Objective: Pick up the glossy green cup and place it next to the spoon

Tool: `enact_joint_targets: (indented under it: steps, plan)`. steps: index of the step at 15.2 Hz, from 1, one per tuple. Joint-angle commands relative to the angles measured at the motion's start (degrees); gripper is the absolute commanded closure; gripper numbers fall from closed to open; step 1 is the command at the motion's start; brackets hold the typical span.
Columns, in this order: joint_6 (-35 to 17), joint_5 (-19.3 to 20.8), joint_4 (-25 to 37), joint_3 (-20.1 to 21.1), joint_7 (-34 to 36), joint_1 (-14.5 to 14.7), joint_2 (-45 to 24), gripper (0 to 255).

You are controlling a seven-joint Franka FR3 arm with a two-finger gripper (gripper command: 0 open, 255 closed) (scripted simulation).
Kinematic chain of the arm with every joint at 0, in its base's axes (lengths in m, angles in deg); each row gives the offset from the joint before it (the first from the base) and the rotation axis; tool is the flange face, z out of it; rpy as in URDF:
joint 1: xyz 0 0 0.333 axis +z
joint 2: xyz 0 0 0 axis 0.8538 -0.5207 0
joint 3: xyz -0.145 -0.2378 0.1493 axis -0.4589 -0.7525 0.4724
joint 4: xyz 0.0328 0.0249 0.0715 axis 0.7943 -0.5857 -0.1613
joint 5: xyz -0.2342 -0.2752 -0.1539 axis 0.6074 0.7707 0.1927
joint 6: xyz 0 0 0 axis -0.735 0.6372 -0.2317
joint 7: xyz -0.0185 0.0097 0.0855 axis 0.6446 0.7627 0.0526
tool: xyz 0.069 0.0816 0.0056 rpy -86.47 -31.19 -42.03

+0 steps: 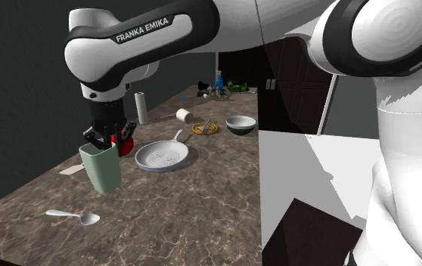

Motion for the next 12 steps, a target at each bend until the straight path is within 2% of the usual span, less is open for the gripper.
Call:
enact_joint_targets:
  steps: [1,12]
  plan:
    - [-1.38,0.07,-1.06,-0.02,0.07,0.0,-0.26,255]
    - [-9.0,0.51,-6.75,-0.21,0.47,-0.01,-2.21,255]
